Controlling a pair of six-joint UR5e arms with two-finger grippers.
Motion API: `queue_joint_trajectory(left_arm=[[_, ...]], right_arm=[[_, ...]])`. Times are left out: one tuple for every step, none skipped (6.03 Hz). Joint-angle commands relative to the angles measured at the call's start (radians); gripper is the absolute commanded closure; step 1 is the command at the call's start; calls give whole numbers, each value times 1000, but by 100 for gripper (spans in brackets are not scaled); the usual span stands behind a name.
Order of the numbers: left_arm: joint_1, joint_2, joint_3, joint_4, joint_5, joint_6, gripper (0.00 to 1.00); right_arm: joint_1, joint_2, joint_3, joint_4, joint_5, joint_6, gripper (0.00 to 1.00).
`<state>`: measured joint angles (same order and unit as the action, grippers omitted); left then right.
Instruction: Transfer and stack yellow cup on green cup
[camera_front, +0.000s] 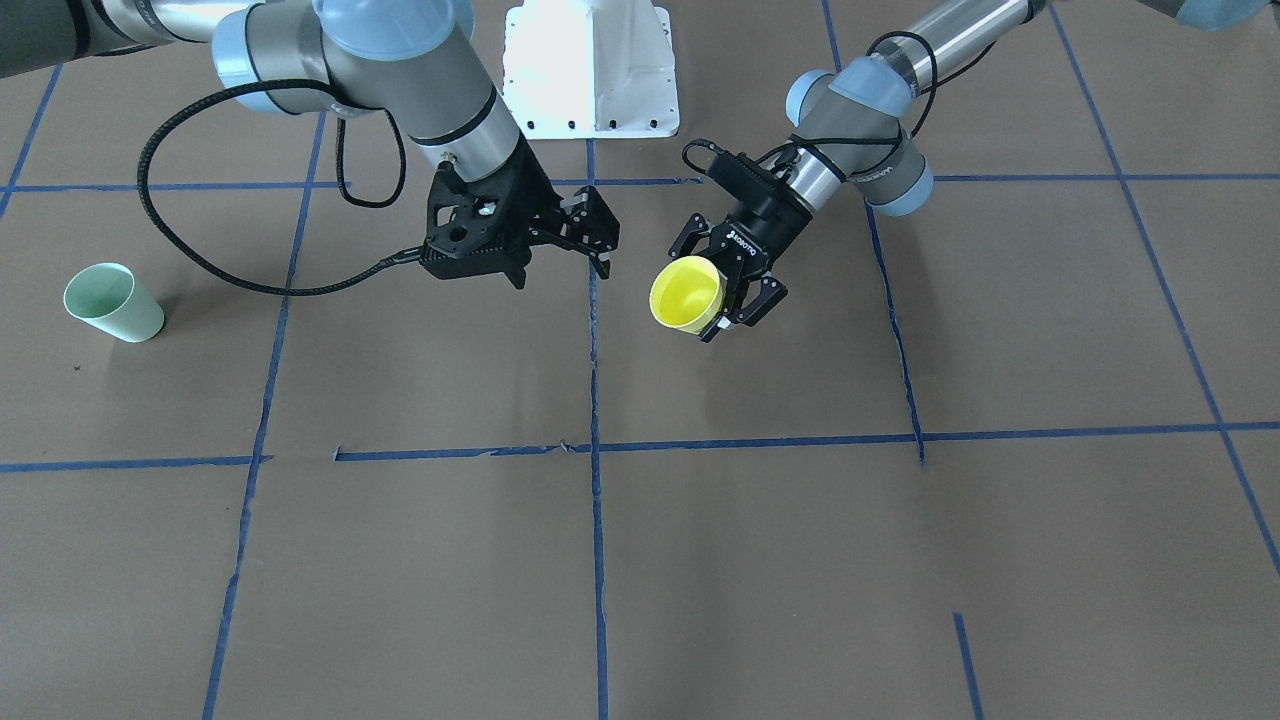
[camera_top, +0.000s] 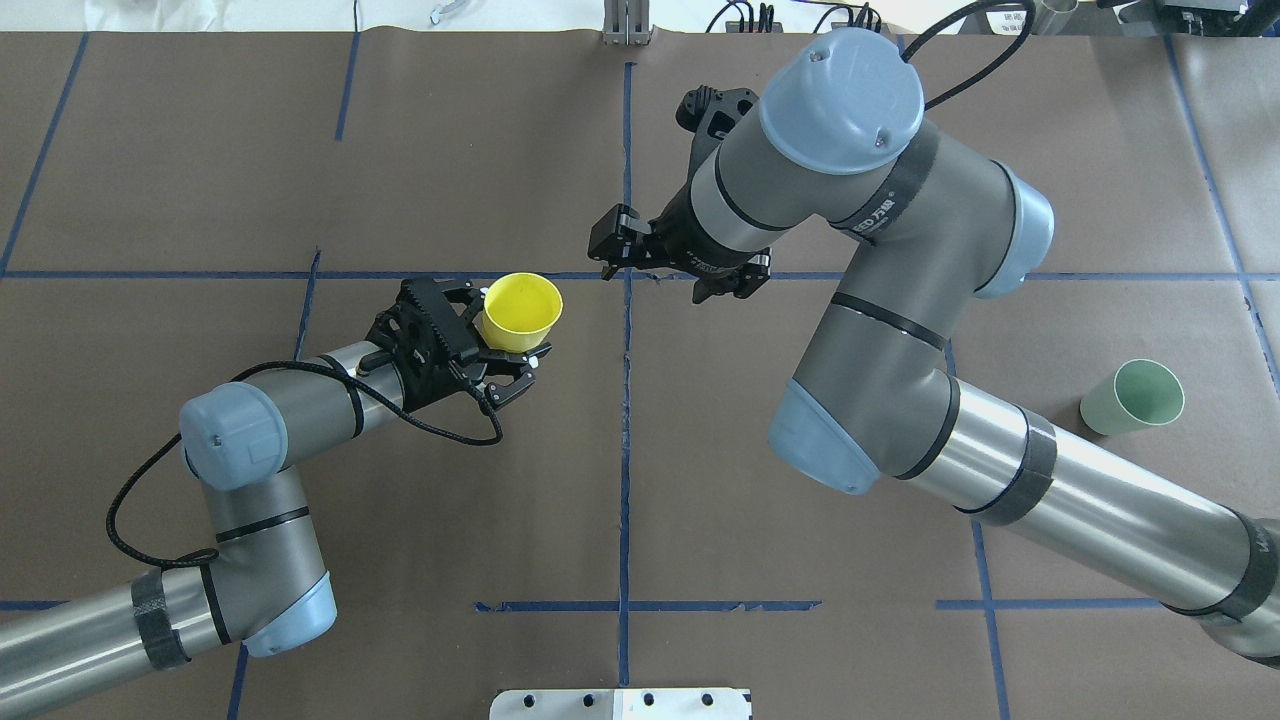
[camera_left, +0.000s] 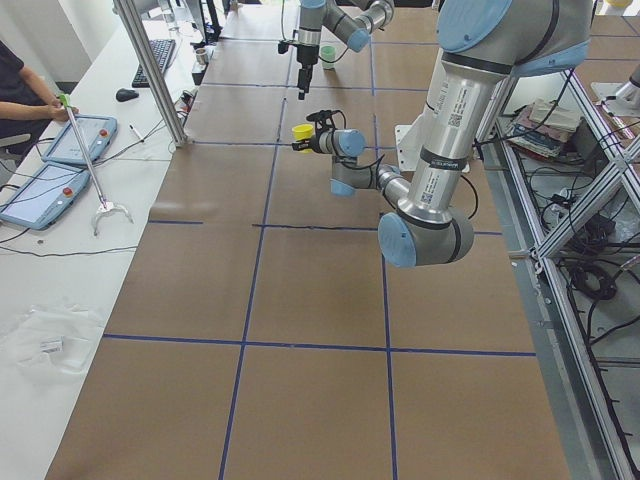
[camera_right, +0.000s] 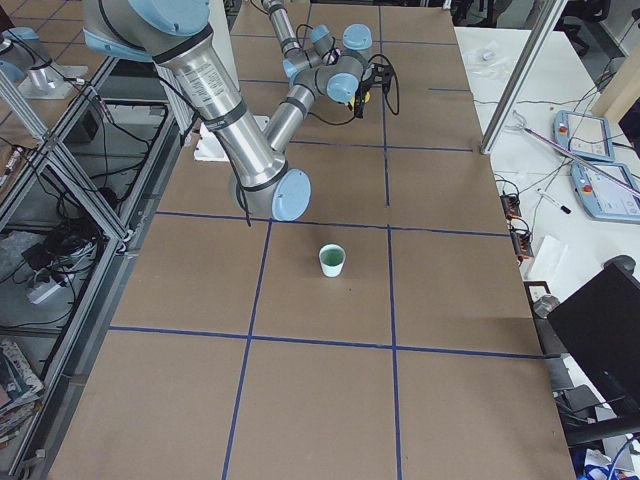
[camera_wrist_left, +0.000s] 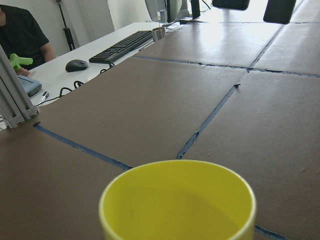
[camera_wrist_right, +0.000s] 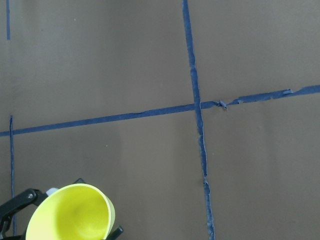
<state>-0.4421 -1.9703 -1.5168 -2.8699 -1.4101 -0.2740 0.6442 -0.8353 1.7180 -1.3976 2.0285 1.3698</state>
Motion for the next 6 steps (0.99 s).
queue_joint_trajectory(left_arm=[[16, -1, 0, 0, 5, -5, 71], [26, -1, 0, 0, 7, -7, 71], [39, -1, -2, -3, 7, -5, 71], [42, -4, -2, -17, 10, -5, 71], [48, -7, -2, -47, 16, -7, 71], [48, -7, -9, -60, 16, -7, 71]], right_arm=[[-31, 31, -33, 15, 1, 0, 0], [-34, 57, -107, 91, 7, 12, 0], [-32, 56, -115, 107, 40, 23, 1], [-32, 58, -120, 106, 83, 23, 1], [-34, 59, -127, 106, 94, 23, 1], [-37, 59, -150, 106, 119, 22, 2]])
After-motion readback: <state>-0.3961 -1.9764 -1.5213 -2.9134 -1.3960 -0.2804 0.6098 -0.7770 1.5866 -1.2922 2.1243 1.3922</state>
